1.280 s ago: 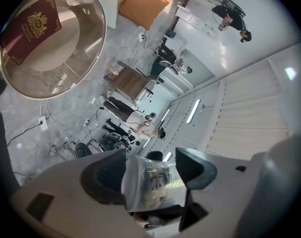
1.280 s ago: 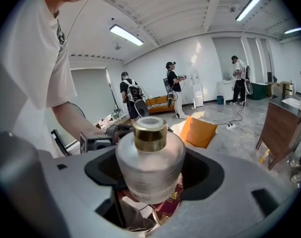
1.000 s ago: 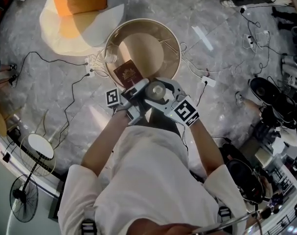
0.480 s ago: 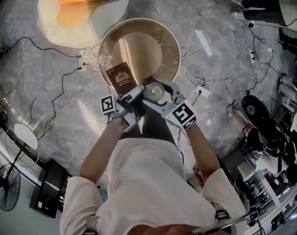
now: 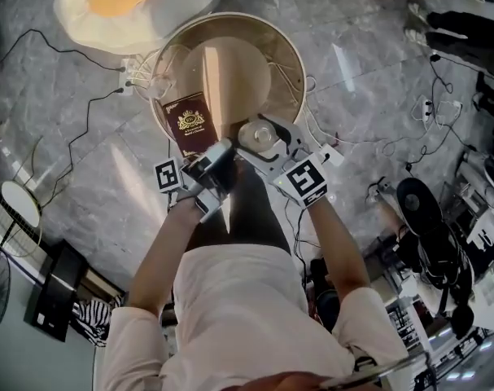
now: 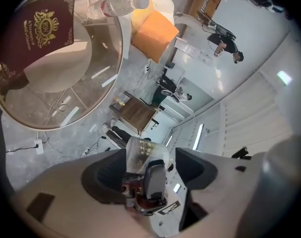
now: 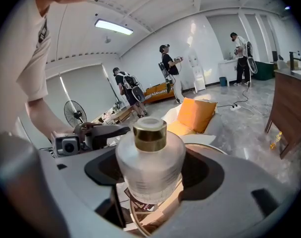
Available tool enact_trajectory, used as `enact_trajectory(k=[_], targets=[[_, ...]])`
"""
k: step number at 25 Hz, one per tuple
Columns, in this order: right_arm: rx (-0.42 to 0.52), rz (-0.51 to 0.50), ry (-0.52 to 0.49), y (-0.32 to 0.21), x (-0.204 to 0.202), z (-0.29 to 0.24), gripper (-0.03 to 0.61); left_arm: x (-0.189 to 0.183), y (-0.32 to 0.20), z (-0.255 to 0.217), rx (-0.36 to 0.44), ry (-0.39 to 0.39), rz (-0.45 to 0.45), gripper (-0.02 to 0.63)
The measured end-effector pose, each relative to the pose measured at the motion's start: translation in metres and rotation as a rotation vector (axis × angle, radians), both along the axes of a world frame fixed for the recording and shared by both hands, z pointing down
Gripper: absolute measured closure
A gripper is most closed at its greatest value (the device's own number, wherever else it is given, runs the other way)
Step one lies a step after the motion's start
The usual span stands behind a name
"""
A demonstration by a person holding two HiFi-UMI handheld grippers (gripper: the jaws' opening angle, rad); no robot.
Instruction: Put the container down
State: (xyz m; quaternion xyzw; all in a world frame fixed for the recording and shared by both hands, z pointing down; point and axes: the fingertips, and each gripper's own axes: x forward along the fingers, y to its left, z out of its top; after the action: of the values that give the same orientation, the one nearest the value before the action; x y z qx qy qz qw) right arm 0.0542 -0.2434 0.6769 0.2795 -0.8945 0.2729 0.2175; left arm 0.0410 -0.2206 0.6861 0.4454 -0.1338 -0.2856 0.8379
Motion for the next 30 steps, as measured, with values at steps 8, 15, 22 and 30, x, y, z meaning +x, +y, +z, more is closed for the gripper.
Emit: enact_trajectory(k=[8,15,22,30], targets=[[-0.049,0.023,0.030,-0.017,0.019,0.089,0.244,0.012,0.010,0.058,-0.023,-0.085,-0.010,0.317],[-0.078,0.053,0.079,-0.024,0.029,0.171,0.244,0.008,0.018,0.105,-0.051,-0.113,-0.045,0.316],[-0.092,0.075,0.128,-0.036,0.033,0.243,0.245,0.005,0.021,0.146,-0.059,-0.145,-0.032,0.318],[-0.090,0.103,0.208,-0.041,0.035,0.313,0.244,0.006,0.032,0.182,-0.104,-0.156,-0.027,0.318]])
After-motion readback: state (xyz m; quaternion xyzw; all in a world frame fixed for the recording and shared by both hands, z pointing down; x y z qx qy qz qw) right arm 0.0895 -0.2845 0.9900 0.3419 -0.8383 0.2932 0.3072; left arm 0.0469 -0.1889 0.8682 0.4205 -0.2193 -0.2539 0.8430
